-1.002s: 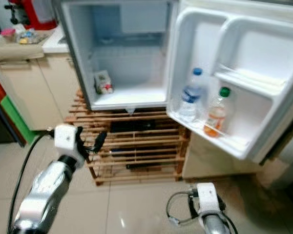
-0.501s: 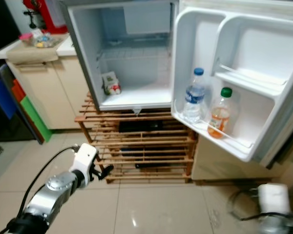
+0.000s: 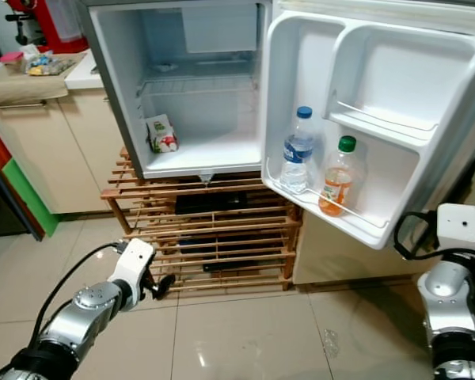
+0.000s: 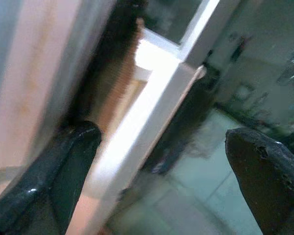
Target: Restocking fridge
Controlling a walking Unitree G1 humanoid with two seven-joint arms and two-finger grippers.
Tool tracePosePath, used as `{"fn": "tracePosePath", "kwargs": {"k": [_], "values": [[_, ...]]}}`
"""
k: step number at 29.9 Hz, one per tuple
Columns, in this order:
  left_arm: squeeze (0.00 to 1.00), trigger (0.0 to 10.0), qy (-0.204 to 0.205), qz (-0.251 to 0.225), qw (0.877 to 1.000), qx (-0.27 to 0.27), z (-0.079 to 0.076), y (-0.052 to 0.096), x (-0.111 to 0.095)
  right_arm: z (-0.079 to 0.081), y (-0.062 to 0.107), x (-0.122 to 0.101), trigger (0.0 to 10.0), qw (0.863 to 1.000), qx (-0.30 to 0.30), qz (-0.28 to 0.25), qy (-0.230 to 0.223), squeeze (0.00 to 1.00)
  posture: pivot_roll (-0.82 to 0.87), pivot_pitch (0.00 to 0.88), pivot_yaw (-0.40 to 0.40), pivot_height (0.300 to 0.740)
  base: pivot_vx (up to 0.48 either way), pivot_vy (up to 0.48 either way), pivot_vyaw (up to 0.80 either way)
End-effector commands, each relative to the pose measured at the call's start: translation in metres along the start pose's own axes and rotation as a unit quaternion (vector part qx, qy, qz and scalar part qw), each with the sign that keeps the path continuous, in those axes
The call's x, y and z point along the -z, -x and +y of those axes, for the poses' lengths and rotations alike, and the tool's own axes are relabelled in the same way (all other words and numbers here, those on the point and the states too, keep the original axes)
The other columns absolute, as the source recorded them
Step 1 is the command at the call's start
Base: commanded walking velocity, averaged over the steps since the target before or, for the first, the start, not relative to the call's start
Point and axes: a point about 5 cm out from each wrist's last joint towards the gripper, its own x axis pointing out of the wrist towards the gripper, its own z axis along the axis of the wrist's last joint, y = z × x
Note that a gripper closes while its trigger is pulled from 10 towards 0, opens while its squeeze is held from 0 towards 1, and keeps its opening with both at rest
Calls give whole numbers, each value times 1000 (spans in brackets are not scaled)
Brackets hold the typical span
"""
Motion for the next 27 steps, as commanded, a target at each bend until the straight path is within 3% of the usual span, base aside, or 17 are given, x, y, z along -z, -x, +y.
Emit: {"fn": "tracePosePath", "kwargs": {"k": [1, 5, 6, 8, 9, 11, 12, 13, 14, 15, 17, 18, 20, 21, 22, 23, 27], "values": [[0, 10000, -7, -1, 1000, -5, 8, 0, -3, 14, 1, -20, 10000, 998, -35, -24, -46, 0, -202, 0, 89, 740, 0, 0, 0], [0, 10000, -6, 13, 1000, -7, 14, 2, 3, 30, 8, -32, 10000, 991, -91, -32, -92, 0, -203, 0, 90, 740, 0, 0, 0], [0, 10000, -9, 32, 999, -5, 17, 4, 11, 39, 13, -39, 10000, 984, -129, -38, -116, 0, -204, 0, 90, 740, 0, 0, 0], [0, 10000, -21, 99, 995, 7, 27, 13, 37, 64, 32, -56, 10000, 952, -257, -49, -161, 0, -206, 0, 93, 740, 0, 0, 0], [0, 10000, -21, 99, 995, 7, 27, 13, 37, 64, 32, -56, 10000, 952, -257, -49, -161, 0, -206, 0, 93, 740, 0, 0, 0], [0, 10000, -24, 125, 992, 8, 32, 17, 47, 72, 40, -63, 10000, 936, -303, -56, -167, 0, -206, 0, 94, 740, 0, 0, 0], [0, 10000, -31, 180, 983, 3, 43, 29, 71, 87, 63, -76, 10000, 898, -399, -71, -170, 0, -205, 0, 99, 740, 0, 0, 0], [0, 10000, -31, 180, 983, 3, 43, 29, 71, 87, 63, -76, 10000, 898, -399, -71, -170, 0, -205, 0, 99, 740, 0, 0, 0], [0, 10000, -32, 198, 980, 1, 47, 33, 79, 91, 73, -82, 10000, 880, -437, -76, -171, 0, -203, 0, 101, 740, 0, 0, 0], [0, 10000, -35, 217, 975, 1, 50, 38, 88, 95, 84, -88, 10000, 858, -478, -79, -171, 0, -203, 0, 105, 740, 0, 0, 0], [0, 10000, -47, 255, 966, 10, 51, 48, 107, 97, 110, -99, 10000, 797, -572, -80, -178, 0, -200, 0, 110, 740, 0, 0, 0], [0, 10000, -47, 255, 966, 10, 51, 48, 107, 97, 110, -99, 10000, 797, -572, -80, -178, 0, -200, 0, 110, 740, 0, 0, 0], [0, 10000, -58, 291, 954, 39, 42, 57, 128, 92, 131, -102, 10000, 734, -654, -70, -168, 0, -200, 0, 113, 740, 0, 0, 0], [0, 10000, -58, 291, 954, 39, 42, 57, 128, 92, 131, -102, 10000, 734, -654, -70, -168, 0, -200, 0, 113, 740, 0, 0, 0], [0, 10000, -59, 301, 950, 55, 37, 60, 136, 89, 137, -101, 10000, 713, -678, -63, -166, 0, -202, 0, 112, 740, 0, 0, 0], [0, 10000, -66, 317, 943, 73, 30, 63, 145, 85, 136, -97, 10000, 704, -687, -47, -174, 0, -204, 0, 107, 740, 0, 0, 0], [0, 10000, -87, 367, 918, 119, 13, 78, 174, 76, 127, -92, 10000, 699, -683, -5, -212, 0, -200, 0, 101, 740, 0, 0, 0]]}}
